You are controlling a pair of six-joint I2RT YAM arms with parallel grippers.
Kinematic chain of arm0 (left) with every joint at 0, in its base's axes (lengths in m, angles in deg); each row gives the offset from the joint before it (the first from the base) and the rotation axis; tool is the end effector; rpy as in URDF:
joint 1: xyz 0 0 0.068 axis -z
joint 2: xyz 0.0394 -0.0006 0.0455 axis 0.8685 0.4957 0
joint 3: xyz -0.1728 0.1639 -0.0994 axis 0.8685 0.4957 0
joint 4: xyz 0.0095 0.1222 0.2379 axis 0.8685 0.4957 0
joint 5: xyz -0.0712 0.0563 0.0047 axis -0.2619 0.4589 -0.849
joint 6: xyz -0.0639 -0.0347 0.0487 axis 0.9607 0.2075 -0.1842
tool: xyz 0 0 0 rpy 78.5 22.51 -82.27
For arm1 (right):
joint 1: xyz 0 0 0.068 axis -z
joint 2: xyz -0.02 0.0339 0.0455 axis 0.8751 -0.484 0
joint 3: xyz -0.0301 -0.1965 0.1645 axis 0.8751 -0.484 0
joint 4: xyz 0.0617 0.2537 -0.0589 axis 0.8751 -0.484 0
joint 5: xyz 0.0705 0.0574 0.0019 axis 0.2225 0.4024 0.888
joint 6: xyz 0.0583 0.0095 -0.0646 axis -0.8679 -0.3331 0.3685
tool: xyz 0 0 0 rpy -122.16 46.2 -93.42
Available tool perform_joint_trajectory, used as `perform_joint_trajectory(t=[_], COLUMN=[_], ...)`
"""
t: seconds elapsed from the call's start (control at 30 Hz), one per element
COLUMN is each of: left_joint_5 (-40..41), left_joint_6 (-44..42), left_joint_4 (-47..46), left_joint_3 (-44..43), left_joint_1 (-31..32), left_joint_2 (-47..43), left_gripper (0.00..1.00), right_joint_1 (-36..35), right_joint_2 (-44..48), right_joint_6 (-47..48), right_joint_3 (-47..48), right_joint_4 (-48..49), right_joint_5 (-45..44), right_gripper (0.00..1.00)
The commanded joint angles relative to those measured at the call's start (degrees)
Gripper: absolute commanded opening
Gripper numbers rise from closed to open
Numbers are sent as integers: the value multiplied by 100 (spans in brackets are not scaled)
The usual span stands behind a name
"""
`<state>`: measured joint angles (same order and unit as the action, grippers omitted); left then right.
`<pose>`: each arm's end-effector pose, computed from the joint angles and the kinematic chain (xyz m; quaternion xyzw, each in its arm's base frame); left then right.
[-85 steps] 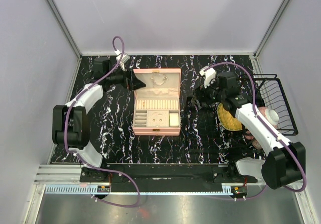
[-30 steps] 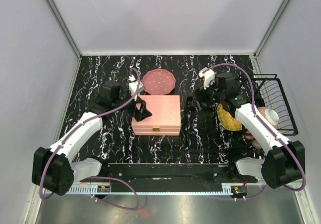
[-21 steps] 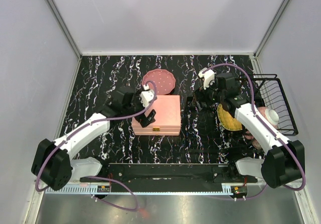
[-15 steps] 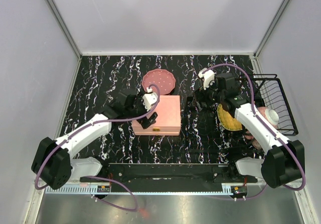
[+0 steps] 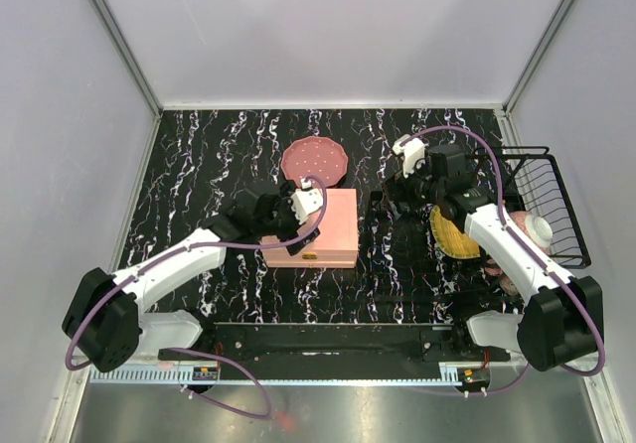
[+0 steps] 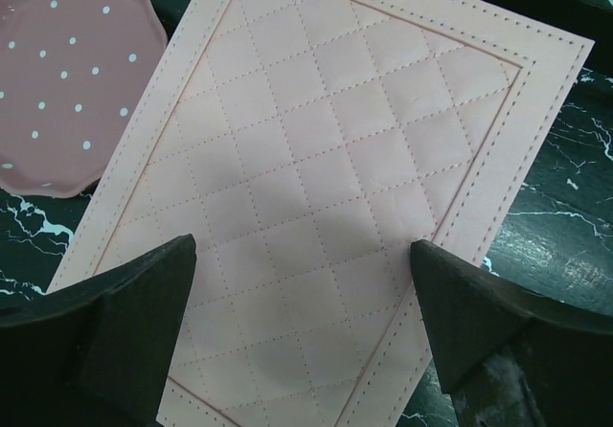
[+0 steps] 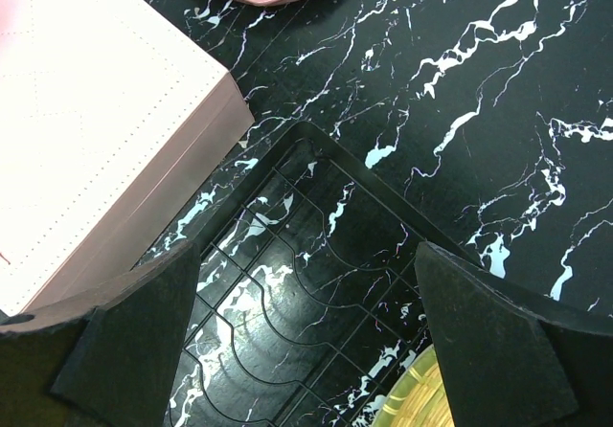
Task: Organize the mixed jewelry
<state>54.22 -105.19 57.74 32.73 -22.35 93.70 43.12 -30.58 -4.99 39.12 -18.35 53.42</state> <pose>0.2298 -0.2052 0.2002 0.4971 0.7326 -0.1785 0.4294 0.2967 0.1194 0.2394 -0.3265 0.8264 0.1339 0.4388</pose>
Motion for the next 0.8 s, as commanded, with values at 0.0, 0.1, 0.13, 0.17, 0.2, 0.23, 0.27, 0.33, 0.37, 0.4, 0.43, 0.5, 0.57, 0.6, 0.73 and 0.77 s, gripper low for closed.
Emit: perform_joint_trajectory(t=[0.0, 0.1, 0.13, 0.17, 0.2, 0.23, 0.27, 0.33, 0.37, 0.4, 0.43, 0.5, 0.57, 0.6, 0.73, 0.77], left_joint_5=[535, 711, 764, 869, 913, 983, 993, 932, 922, 896, 861, 826, 756, 729, 580, 545], left_joint_6=[-209, -165, -147, -121, -95, -86, 1, 133, 317, 423, 529, 828, 1134, 1241, 1505, 1566], left_joint_4=[685, 641, 615, 580, 527, 509, 492, 439, 421, 387, 386, 404, 404, 439, 571, 579], left_joint_3=[-1, -203, -248, -283, -362, -415, -459, -608, -661, -783, -845, -1012, -1083, -1153, -1364, -1391], left_joint_1=[39, 21, 4, -40, -75, -171, -242, -530, -646, -760, -996, -1226, -1586, -1700, -2254, -2325], left_joint_2=[-115, -379, -510, -581, -651, -782, -836, -994, -1029, -1064, -1108, -1144, -1170, -1170, -1021, -1003], left_gripper=[99, 99, 99, 99, 99, 99, 99, 99, 99, 99, 99, 99, 99, 99, 99, 99], right_joint_1=[18, 18, 18, 27, 18, 18, 27, 18, 18, 18, 27, 18, 18, 18, 18, 18], right_joint_2=[18, 62, 79, 106, 132, 141, 141, 71, 27, -60, -105, -219, -237, -246, -281, -290], right_joint_6=[71, 45, 28, 19, 1, -7, 1, 10, 19, 54, 106, 133, 124, 107, -112, -139], right_joint_3=[1, 10, 19, 36, 71, 158, 220, 465, 580, 703, 957, 1195, 1512, 1626, 2179, 2250], right_joint_4=[176, 167, 158, 158, 132, 97, -17, -245, -333, -439, -614, -721, -765, -756, -686, -668], right_joint_5=[-155, -129, -120, -128, -120, -102, -67, -58, -76, -102, -137, -295, -444, -497, -778, -857], right_gripper=[100, 100, 100, 99, 100, 100, 100, 100, 100, 100, 100, 100, 100, 100, 100, 100])
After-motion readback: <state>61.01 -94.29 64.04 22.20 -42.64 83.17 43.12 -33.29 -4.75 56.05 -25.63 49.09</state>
